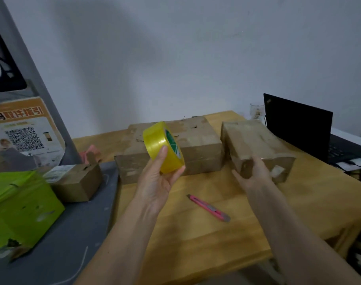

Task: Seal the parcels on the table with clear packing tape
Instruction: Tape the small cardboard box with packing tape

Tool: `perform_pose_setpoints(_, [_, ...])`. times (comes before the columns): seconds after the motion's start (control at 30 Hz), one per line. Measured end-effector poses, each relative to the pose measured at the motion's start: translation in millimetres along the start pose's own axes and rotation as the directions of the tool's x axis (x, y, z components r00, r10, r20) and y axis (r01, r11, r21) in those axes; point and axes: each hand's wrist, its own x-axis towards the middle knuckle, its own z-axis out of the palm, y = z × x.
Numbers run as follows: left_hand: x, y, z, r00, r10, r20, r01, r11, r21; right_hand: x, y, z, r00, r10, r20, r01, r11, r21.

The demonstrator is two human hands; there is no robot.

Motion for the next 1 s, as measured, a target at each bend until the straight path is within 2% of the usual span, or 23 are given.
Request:
perform_pose_setpoints(0.13, [5, -3, -6, 1.000, -0.008, -0.025, 0.008, 1.000, 0.014, 15, -3, 9, 0.975, 0.094, 0.201, -0.053, 0.978, -0.201])
perform_pose_setpoints(0.27, [4, -1, -15, 0.999, -0.012, -0.033, 0.013, 1.000, 0.020, -3, 14, 12, 0.913, 0.170, 0.370, -0.037, 0.940, -0.340])
perform_pose_setpoints(0.37, [-2, 3, -26, 0.999, -0.029, -0.014, 0.030, 0.997, 0.074, -37, 41, 13, 0.826, 0.270, 0.495, 0.014, 0.867, -0.498])
perform_pose_setpoints(0.5, [-27, 16, -49, 0.992, -0.108, 0.072, 0.087, 0.964, 0.252, -74, 84, 14, 0.660, 0.437, 0.612, 0.081, 0.768, -0.635])
perform_pose_setpoints(0.53, [-34, 20, -56, 0.988, -0.127, 0.089, 0.094, 0.948, 0.304, -80, 95, 14, 0.642, 0.456, 0.616, 0.077, 0.761, -0.644])
perform_pose_setpoints(0.6, [-49, 30, -72, 0.985, -0.146, 0.087, 0.099, 0.909, 0.406, -90, 117, 15, 0.654, 0.462, 0.598, 0.047, 0.765, -0.642])
perform_pose_setpoints(0.67, [-60, 39, -92, 0.986, -0.152, 0.065, 0.110, 0.896, 0.431, -97, 136, 16, 0.688, 0.447, 0.571, 0.022, 0.774, -0.633])
perform_pose_setpoints(0.8, [-84, 50, -129, 0.991, -0.124, -0.059, 0.135, 0.961, 0.240, -113, 172, 27, 0.747, 0.377, 0.548, 0.029, 0.804, -0.593])
perform_pose_setpoints(0.87, [-96, 54, -141, 0.990, -0.120, -0.071, 0.130, 0.980, 0.150, -123, 189, 33, 0.764, 0.357, 0.538, 0.020, 0.820, -0.572])
perform_pose_setpoints(0.93, [-106, 59, -151, 0.991, -0.110, -0.073, 0.116, 0.989, 0.088, -133, 203, 39, 0.767, 0.345, 0.541, 0.007, 0.839, -0.545])
perform_pose_setpoints(1.0, [-113, 64, -159, 0.986, -0.104, -0.131, 0.105, 0.994, 0.002, -142, 214, 41, 0.764, 0.343, 0.547, -0.025, 0.862, -0.506])
